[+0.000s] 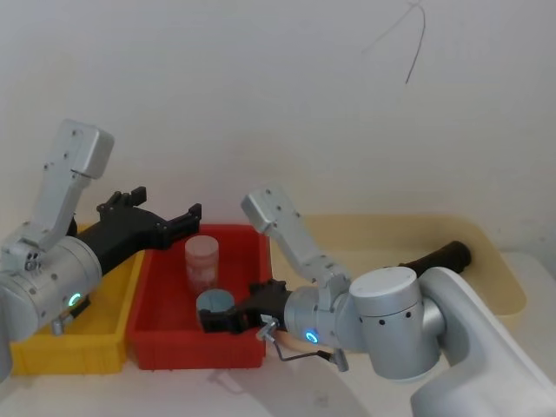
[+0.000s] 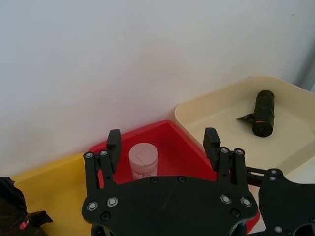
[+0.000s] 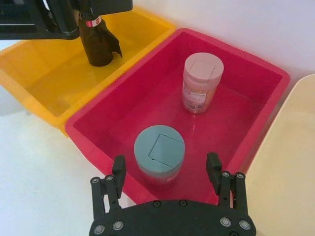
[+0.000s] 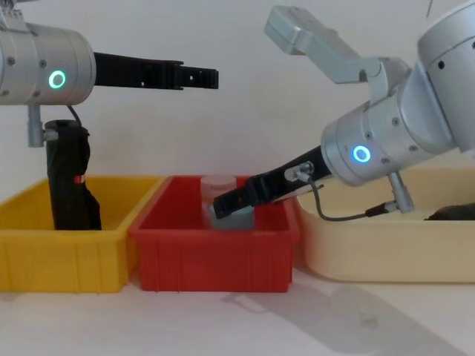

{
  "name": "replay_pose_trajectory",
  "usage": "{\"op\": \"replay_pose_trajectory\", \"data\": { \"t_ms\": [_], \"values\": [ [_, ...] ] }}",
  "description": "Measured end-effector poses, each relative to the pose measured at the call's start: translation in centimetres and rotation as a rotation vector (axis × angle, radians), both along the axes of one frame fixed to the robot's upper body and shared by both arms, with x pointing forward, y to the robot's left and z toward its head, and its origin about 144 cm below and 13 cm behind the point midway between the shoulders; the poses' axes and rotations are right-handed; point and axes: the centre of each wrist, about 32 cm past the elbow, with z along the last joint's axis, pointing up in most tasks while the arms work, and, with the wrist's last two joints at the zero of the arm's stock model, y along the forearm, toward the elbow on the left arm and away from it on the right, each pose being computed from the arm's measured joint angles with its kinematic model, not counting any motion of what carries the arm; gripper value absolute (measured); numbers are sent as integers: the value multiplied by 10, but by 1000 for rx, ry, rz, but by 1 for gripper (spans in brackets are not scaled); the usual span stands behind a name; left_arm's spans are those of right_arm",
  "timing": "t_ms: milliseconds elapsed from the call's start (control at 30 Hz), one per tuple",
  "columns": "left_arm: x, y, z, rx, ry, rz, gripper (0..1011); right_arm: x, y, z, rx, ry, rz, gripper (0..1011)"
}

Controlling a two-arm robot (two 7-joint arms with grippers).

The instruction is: Pick up the garbage bag with the one hand and transfer it to the other hand.

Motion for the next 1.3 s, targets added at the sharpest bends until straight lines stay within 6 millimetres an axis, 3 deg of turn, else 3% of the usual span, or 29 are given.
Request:
{"op": "replay_pose_trajectory", "data": {
  "t_ms": [1300],
  "values": [
    [0,0,0,0,0,0,1002,16,22,-5,14,38,-44,1002]
  ]
}}
